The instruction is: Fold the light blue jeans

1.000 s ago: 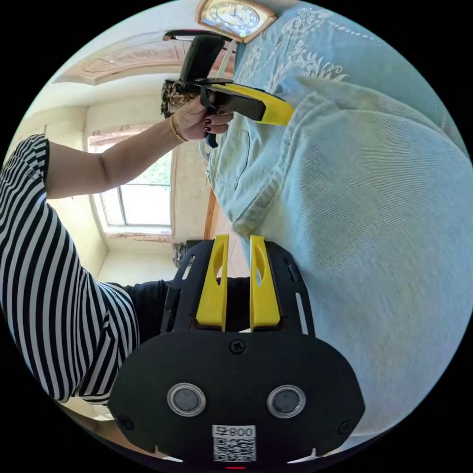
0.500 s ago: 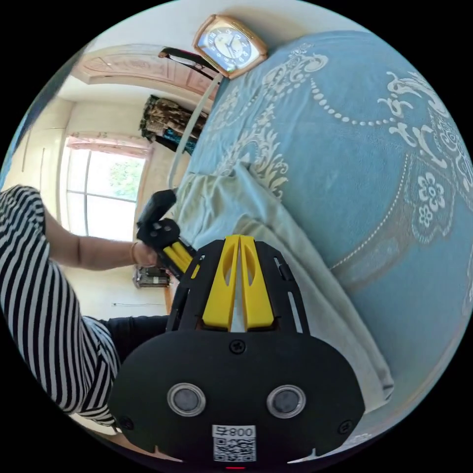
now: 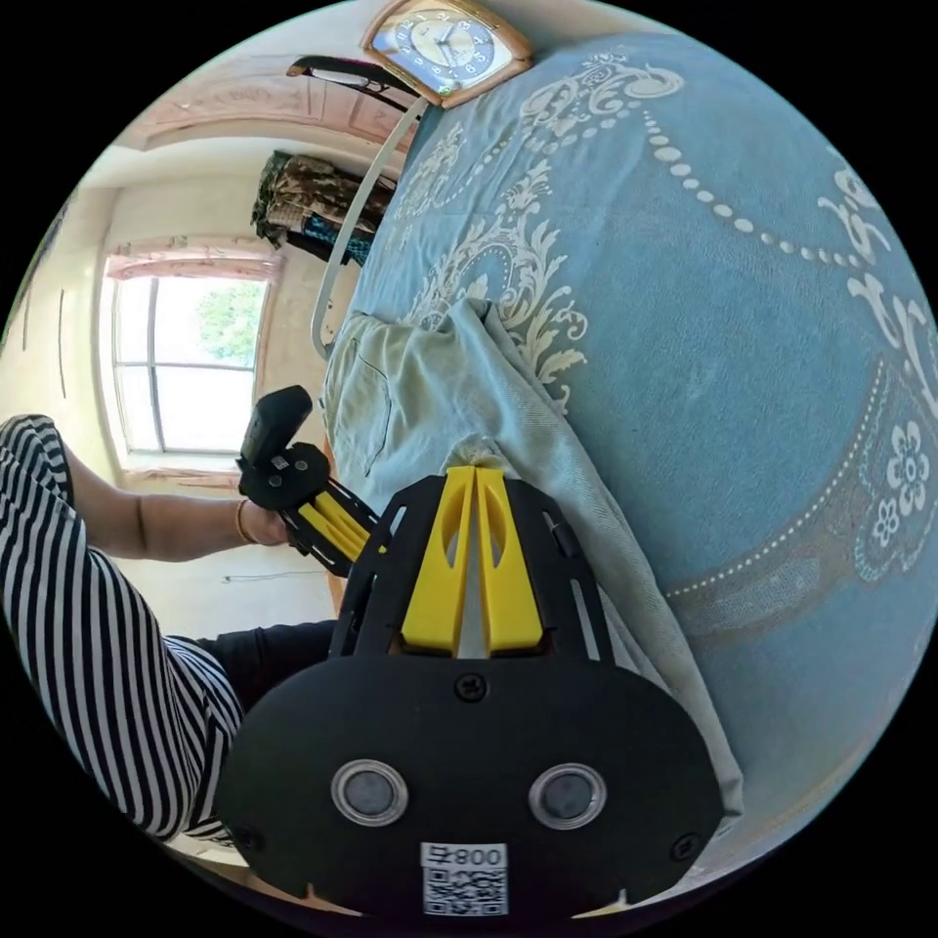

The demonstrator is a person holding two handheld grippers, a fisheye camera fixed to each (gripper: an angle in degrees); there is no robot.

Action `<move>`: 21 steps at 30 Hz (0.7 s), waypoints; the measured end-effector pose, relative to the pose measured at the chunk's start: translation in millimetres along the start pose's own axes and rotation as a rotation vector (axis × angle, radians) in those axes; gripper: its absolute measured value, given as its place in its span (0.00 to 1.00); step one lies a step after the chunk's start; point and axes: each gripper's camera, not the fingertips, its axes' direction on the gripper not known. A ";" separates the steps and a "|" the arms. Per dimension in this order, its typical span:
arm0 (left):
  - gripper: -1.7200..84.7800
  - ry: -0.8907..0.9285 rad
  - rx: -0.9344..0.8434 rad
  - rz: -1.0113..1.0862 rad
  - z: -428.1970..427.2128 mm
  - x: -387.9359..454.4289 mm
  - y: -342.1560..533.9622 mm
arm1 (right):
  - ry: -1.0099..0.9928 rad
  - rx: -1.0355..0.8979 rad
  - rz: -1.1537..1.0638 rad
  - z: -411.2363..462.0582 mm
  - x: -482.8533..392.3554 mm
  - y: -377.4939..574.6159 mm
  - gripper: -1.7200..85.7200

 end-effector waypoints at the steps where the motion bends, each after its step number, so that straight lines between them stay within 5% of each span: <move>1: 0.02 0.005 0.017 -0.010 -2.3 -1.8 9.6 | -0.009 0.003 0.007 -1.5 0.1 -1.3 0.02; 10: 0.07 0.076 0.138 -0.075 -12.8 6.2 98.4 | -0.114 0.142 0.089 -76.8 -5.3 20.1 0.03; 21: 0.16 0.586 0.202 -0.363 122.8 24.4 163.1 | 0.163 0.120 0.333 -165.4 27.6 78.8 0.12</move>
